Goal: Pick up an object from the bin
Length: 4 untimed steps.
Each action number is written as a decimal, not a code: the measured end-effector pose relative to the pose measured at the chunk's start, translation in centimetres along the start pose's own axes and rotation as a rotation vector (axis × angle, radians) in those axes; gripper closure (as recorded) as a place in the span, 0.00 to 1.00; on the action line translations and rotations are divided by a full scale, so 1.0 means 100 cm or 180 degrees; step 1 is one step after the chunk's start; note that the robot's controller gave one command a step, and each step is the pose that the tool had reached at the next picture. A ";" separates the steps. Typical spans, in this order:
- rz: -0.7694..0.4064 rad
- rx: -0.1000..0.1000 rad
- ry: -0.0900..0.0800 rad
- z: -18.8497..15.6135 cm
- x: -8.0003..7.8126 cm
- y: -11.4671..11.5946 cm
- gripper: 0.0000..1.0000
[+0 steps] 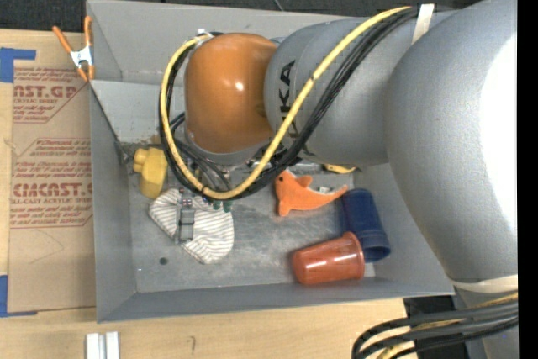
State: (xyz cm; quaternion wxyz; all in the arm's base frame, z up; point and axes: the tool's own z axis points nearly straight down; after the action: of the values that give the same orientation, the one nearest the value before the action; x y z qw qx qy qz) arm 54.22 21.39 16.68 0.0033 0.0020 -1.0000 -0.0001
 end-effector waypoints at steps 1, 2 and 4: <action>0.0008 -0.0005 -0.0023 -0.005 -0.002 -0.001 0.00; 0.0028 -0.0017 -0.0046 0.039 -0.001 -0.027 0.00; 0.0137 -0.0007 -0.0022 0.096 -0.006 -0.049 1.00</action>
Offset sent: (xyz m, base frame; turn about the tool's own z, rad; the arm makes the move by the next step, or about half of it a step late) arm -0.0023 -0.0509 -0.0768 0.0196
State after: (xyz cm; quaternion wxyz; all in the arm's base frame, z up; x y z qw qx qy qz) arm 54.76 16.45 7.05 -0.0002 -0.0195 -0.9998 -0.0011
